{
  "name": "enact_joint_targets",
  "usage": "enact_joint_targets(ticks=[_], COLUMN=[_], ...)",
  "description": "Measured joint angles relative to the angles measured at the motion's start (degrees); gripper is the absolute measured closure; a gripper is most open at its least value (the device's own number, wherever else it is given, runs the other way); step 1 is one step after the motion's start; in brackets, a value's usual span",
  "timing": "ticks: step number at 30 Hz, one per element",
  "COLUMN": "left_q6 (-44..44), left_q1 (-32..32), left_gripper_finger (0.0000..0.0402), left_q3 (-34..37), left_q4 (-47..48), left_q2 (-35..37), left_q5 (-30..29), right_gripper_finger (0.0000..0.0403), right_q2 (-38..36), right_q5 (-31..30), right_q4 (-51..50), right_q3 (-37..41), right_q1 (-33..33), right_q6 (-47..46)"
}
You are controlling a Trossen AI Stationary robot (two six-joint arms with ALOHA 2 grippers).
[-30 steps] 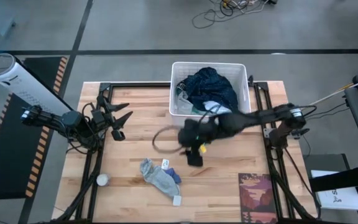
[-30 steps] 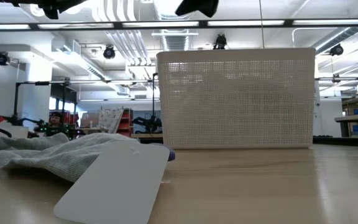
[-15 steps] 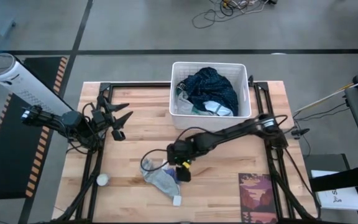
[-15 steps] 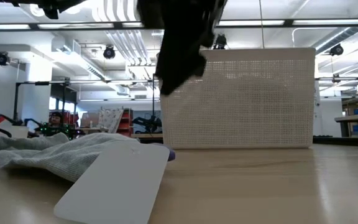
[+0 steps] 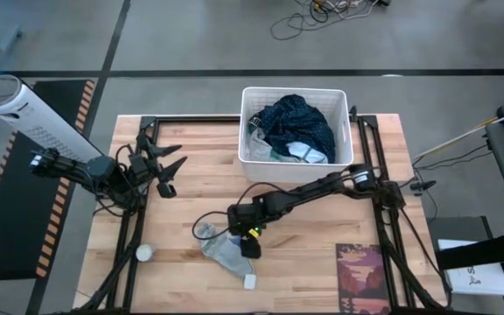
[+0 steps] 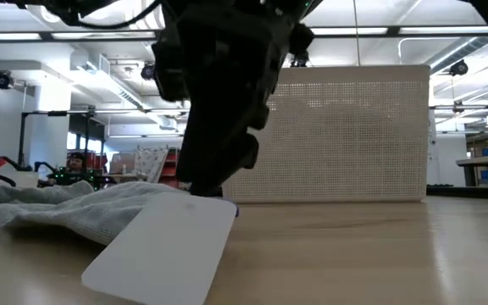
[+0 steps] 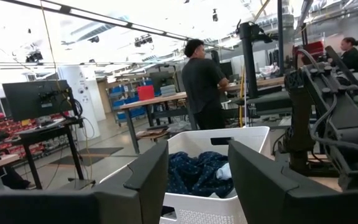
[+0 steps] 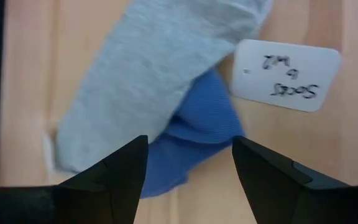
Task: Sort clothes
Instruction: Put the violet sock into the white laundry bin
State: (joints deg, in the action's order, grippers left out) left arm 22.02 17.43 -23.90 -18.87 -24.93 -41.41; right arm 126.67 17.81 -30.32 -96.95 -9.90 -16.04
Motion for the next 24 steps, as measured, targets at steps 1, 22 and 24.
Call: enact_joint_targets(ticks=[1, 22, 24], left_q6=[0.0, 0.0, 0.0], left_q1=[0.0, 0.0, 0.0], left_gripper_finger=[0.0246, 0.0283, 0.0284], left_q3=[0.0, 0.0, 0.0], left_q4=[0.1, 0.0, 0.0], left_q2=[0.0, 0.0, 0.0], left_q5=[0.0, 0.0, 0.0], right_gripper_finger=[0.0185, 0.0392, 0.0398], right_q2=[0.3, 1.8, 1.6], right_q5=[-0.1, -2.4, -2.5], right_q4=[0.3, 4.8, 3.9], right_q3=[0.0, 0.0, 0.0], right_q1=[0.1, 0.2, 0.2], right_q6=[-0.1, 3.6, 4.0])
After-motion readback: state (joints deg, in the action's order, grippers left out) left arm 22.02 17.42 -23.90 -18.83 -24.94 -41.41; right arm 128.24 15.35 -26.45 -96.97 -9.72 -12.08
